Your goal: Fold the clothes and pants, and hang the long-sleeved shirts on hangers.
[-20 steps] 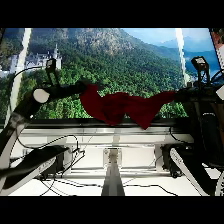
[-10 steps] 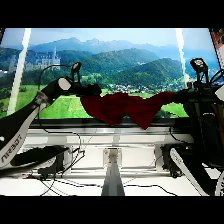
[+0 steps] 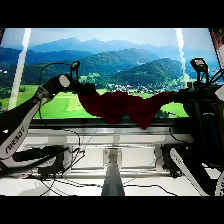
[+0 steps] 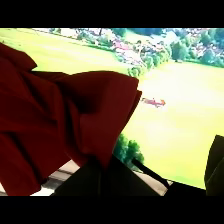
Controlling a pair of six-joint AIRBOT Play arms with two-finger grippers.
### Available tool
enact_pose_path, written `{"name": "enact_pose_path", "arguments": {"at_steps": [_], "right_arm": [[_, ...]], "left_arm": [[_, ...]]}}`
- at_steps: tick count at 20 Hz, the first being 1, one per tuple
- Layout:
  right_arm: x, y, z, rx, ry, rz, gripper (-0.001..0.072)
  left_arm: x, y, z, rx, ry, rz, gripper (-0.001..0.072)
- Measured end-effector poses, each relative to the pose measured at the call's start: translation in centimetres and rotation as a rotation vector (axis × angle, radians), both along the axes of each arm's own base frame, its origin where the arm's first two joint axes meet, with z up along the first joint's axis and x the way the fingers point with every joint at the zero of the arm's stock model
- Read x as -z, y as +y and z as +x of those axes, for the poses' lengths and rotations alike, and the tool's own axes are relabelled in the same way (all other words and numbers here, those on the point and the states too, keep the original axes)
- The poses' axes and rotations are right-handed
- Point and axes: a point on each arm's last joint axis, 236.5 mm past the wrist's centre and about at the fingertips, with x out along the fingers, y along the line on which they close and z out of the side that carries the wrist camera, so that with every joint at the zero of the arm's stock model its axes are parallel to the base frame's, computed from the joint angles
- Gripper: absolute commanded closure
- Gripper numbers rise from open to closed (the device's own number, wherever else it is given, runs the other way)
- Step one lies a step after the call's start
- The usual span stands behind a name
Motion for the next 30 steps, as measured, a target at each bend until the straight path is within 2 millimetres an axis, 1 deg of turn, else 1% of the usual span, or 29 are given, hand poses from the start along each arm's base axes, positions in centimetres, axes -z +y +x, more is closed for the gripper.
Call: {"name": "enact_pose_path", "arguments": {"at_steps": [1,2,4,6,7,8,10,12,14,15,16,18,20,22,24,26,28,30], "right_arm": [[-0.1,0.0,0.3,0.004,-0.013,0.001,0.0701],[-0.4,0.0,0.8,0.012,-0.037,0.004,0.0701],[-1.2,-0.1,2.3,0.042,-0.105,0.015,0.0701],[-2.2,-0.9,4.2,0.1,-0.189,0.012,0.0702],[-2.8,-1.6,5.1,0.14,-0.232,0.007,0.0701],[-3.5,-2.1,5.9,0.177,-0.273,0.008,0.0701],[-5.4,-2.6,7.5,0.238,-0.363,0.032,0.0701],[-8.8,-2.6,9.3,0.279,-0.479,0.082,0.0701],[-13.8,-2.6,11.0,0.308,-0.625,0.131,0.0701],[-16.6,-2.7,11.5,0.317,-0.7,0.148,0.0701],[-19.5,-2.8,11.9,0.322,-0.773,0.164,0.0701],[-24.5,-2.8,11.9,0.321,-0.887,0.179,0.0701],[-28.3,-2.9,11.4,0.314,-0.966,0.176,0.0701],[-30.2,-3.0,10.9,0.304,-0.998,0.153,0.0701],[-31.0,-2.9,10.2,0.293,-0.997,0.141,0.0701],[-31.2,-2.6,9.3,0.282,-0.981,0.132,0.0701],[-31.3,-2.2,8.0,0.27,-0.963,0.125,0.0701],[-31.2,-1.6,6.4,0.254,-0.931,0.124,0.0701]], "left_arm": [[-1.2,0.4,0.8,-0.012,-0.029,-0.006,0.0692],[-2.7,0.8,1.9,-0.026,-0.068,-0.015,0.0692],[-7.2,1.9,4.3,-0.044,-0.185,-0.03,0.0693],[-12.7,4.0,6.9,-0.073,-0.335,-0.029,0.0693],[-15.8,5.6,8.0,-0.104,-0.416,-0.025,0.0693],[-18.8,7.2,8.7,-0.137,-0.491,-0.023,0.0693],[-24.9,10.6,9.3,-0.208,-0.642,-0.011,0.0693],[-31.0,13.9,8.8,-0.289,-0.804,0.002,0.0693],[-37.3,16.8,7.3,-0.373,-0.981,0.015,0.0693],[-40.0,18.0,6.4,-0.411,-1.059,0.02,0.0692],[-42.5,19.2,5.2,-0.446,-1.133,0.031,0.0692],[-46.4,21.3,2.8,-0.499,-1.25,0.069,0.0693],[-48.7,23.0,0.6,-0.531,-1.327,0.141,0.0692],[-50.1,24.5,-1.3,-0.556,-1.365,0.212,0.0693],[-50.3,25.6,-2.8,-0.569,-1.359,0.267,0.0692],[-50.3,26.2,-4.1,-0.576,-1.344,0.304,0.0692],[-50.5,26.3,-5.5,-0.578,-1.339,0.327,0.0693],[-51.3,26.0,-7.1,-0.579,-1.356,0.341,0.0692]]}}
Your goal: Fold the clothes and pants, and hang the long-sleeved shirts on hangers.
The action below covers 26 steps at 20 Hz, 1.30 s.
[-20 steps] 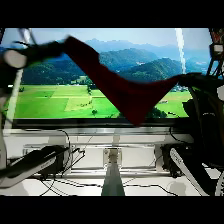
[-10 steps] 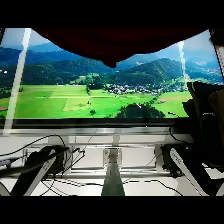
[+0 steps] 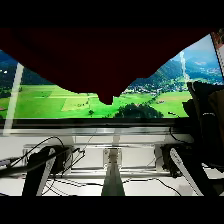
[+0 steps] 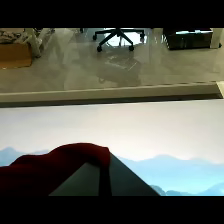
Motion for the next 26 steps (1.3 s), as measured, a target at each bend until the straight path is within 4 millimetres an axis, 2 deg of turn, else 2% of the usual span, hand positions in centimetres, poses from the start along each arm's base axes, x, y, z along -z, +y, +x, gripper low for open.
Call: {"name": "enact_pose_path", "arguments": {"at_steps": [2,6,8,10,12,15,17,19,20,22,23,26], "right_arm": [[0.7,0.9,-1.7,-0.027,0.048,0.004,0.0701],[3.3,3.4,-5.3,-0.116,0.19,0.026,0.0702],[4.1,4.4,-6.5,-0.157,0.234,0.034,0.0702],[4.9,5.0,-6.9,-0.184,0.276,0.041,0.0702],[6.7,5.1,-6.1,-0.199,0.347,0.052,0.0702],[10.4,4.7,-2.7,-0.204,0.472,0.086,0.0701],[14.2,4.0,1.1,-0.192,0.567,0.117,0.0701],[18.5,3.1,4.8,-0.172,0.65,0.149,0.0701],[20.8,2.7,6.7,-0.159,0.686,0.164,0.0701],[25.0,1.9,9.6,-0.133,0.736,0.189,0.0701],[26.7,1.6,10.7,-0.12,0.75,0.199,0.0701],[29.7,1.0,12.6,-0.095,0.771,0.213,0.0701]], "left_arm": [[-0.7,-0.4,-1.5,-0.002,-0.015,0.011,0.0693],[-1.1,-1.4,-3.7,0.005,-0.018,0.027,0.0693],[-1.0,-1.6,-3.9,0.008,-0.01,0.027,0.0693],[0.4,-1.3,-2.6,0.017,0.043,0.014,0.0693],[4.5,-1.1,0.7,0.053,0.188,-0.029,0.0693],[12.9,-2.1,7.7,0.149,0.439,-0.074,0.0693],[18.6,-4.0,12.8,0.22,0.557,-0.075,0.0693],[24.2,-7.2,17.9,0.286,0.619,-0.064,0.0693],[26.3,-9.0,19.8,0.31,0.625,-0.053,0.0693],[29.5,-12.7,23.3,0.346,0.59,-0.029,0.0693],[30.5,-14.3,24.4,0.357,0.567,-0.017,0.0693],[33.3,-18.1,26.2,0.389,0.538,0.007,0.0672]]}}
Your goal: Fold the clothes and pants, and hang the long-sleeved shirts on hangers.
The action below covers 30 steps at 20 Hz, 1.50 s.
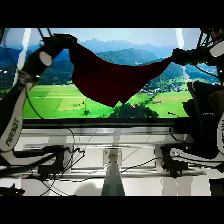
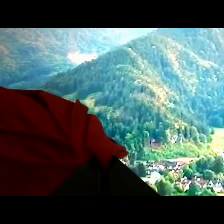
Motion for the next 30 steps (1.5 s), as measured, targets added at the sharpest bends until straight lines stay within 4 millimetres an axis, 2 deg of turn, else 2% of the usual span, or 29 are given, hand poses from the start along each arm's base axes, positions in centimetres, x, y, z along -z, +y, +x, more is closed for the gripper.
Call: {"name": "enact_pose_path", "arguments": {"at_steps": [1,2,3,6,8,9,11,12,14,16,17,20,23,26,28,29,30], "right_arm": [[0.6,-0.1,0.3,0.004,0.005,0.0,0.0701],[1.0,-0.2,0.5,0.008,0.007,-0.002,0.0701],[1.2,-0.3,0.8,0.012,0.006,-0.002,0.0701],[1.7,-0.4,1.0,0.016,0.009,-0.003,0.0701],[1.9,-0.5,1.0,0.016,0.012,-0.004,0.0701],[1.9,-0.5,1.1,0.017,0.011,-0.004,0.0701],[2.0,-0.5,1.1,0.018,0.013,-0.005,0.0701],[2.0,-0.5,1.1,0.018,0.012,-0.005,0.07],[2.0,-0.5,1.1,0.017,0.013,-0.005,0.0701],[2.1,-0.5,1.0,0.016,0.017,-0.004,0.0701],[2.1,-0.5,1.0,0.015,0.019,-0.003,0.0701],[2.2,-0.4,0.8,0.012,0.027,-0.002,0.07],[2.3,-0.4,0.7,0.01,0.031,-0.001,0.0701],[2.3,-0.3,0.7,0.009,0.033,-0.001,0.0701],[2.3,-0.3,0.7,0.009,0.034,-0.001,0.07],[2.3,-0.3,0.6,0.008,0.036,0.0,0.07],[2.3,-0.3,0.6,0.007,0.038,0.001,0.0701]], "left_arm": [[0.8,-0.8,0.2,0.008,0.0,0.003,0.0524],[1.5,-1.4,0.4,0.016,0.005,0.005,0.024],[2.2,-1.8,0.4,0.023,0.016,0.008,0.0082],[4.2,-2.0,-0.5,0.046,0.106,0.016,0.0081],[5.8,-0.8,-1.9,0.057,0.216,0.02,0.0093],[6.8,0.2,-3.0,0.057,0.296,0.016,0.0094],[8.9,2.8,-5.4,0.042,0.456,-0.004,0.0189],[10.1,4.2,-6.9,0.03,0.54,-0.015,0.0206],[12.4,6.4,-9.8,0.003,0.691,-0.075,0.0206],[14.6,6.8,-12.9,-0.001,0.813,-0.179,0.0205],[15.5,6.3,-14.4,0.012,0.86,-0.238,0.0205],[17.8,2.8,-18.5,0.084,0.965,-0.416,0.0206],[19.2,-0.8,-20.9,0.146,0.996,-0.509,0.0206],[20.2,-3.8,-22.0,0.187,1.004,-0.527,0.021],[20.7,-5.4,-21.9,0.188,0.987,-0.53,0.0226],[20.9,-5.8,-21.7,0.182,0.974,-0.524,0.0278],[21.2,-6.0,-21.4,0.173,0.962,-0.518,0.0369]]}}
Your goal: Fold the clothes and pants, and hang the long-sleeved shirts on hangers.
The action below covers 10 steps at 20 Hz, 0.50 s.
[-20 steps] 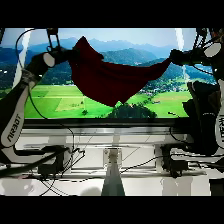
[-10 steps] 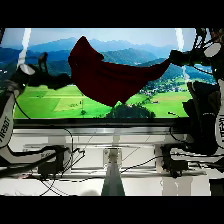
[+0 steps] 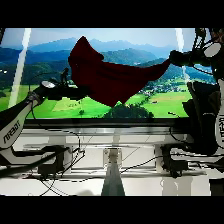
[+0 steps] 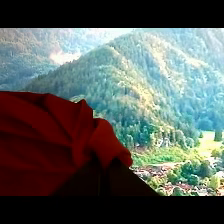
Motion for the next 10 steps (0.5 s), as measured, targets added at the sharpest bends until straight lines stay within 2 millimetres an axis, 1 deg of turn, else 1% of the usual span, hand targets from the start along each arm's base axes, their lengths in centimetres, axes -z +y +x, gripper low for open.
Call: {"name": "enact_pose_path", "arguments": {"at_steps": [3,4,7,8,10], "right_arm": [[0.0,0.0,-0.1,-0.001,0.003,0.001,0.0701],[0.0,0.0,-0.1,-0.001,0.003,0.001,0.0701],[0.0,0.0,-0.1,-0.002,0.004,0.0,0.0701],[-0.1,0.0,-0.1,-0.002,0.001,0.0,0.0701],[-0.6,-0.3,-0.1,-0.003,-0.011,-0.018,0.0701]], "left_arm": [[0.6,0.0,0.7,-0.022,-0.03,0.034,0.0661],[0.7,-0.1,0.8,-0.025,-0.036,0.039,0.0692],[0.6,0.1,1.4,-0.042,-0.052,0.044,0.0693],[0.4,0.4,1.9,-0.054,-0.066,0.051,0.0694],[-0.8,1.5,3.4,-0.06,-0.115,0.072,0.0694]]}}
